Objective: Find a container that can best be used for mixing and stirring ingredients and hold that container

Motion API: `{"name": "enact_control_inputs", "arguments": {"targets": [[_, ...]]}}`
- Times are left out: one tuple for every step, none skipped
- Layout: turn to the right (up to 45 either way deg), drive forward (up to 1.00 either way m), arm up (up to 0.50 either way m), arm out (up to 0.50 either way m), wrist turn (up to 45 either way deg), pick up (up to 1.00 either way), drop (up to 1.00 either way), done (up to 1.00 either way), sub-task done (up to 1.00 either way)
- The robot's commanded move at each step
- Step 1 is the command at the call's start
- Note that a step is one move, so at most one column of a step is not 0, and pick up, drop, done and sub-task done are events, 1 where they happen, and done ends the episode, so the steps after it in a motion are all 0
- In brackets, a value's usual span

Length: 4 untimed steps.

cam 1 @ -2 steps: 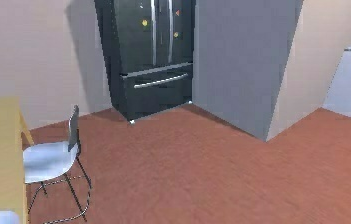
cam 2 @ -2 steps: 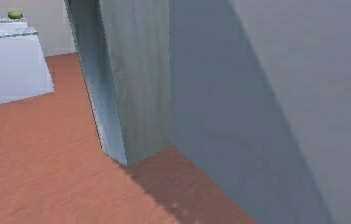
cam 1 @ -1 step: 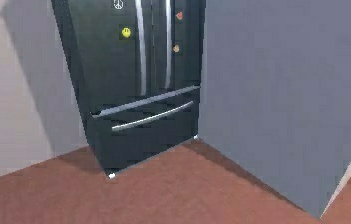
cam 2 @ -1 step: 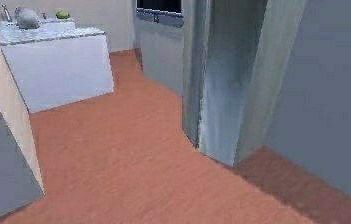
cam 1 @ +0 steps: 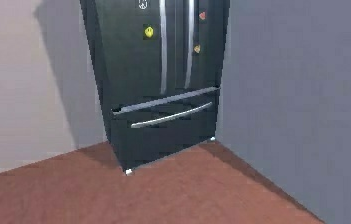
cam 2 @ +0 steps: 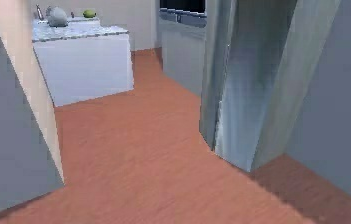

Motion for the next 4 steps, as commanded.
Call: {"name": "enact_control_inputs", "arguments": {"targets": [[0.0, 0.15, 0.0, 0.0, 0.0, 0.0, 0.0, 0.0, 0.0], [-33.0, 0.0, 0.0, 0.0, 0.0, 0.0, 0.0, 0.0, 0.0], [0.0, 0.85, 0.0, 0.0, 0.0, 0.0, 0.0, 0.0, 0.0], [-45.0, 0.0, 0.0, 0.0, 0.0, 0.0, 0.0, 0.0, 0.0]]}}
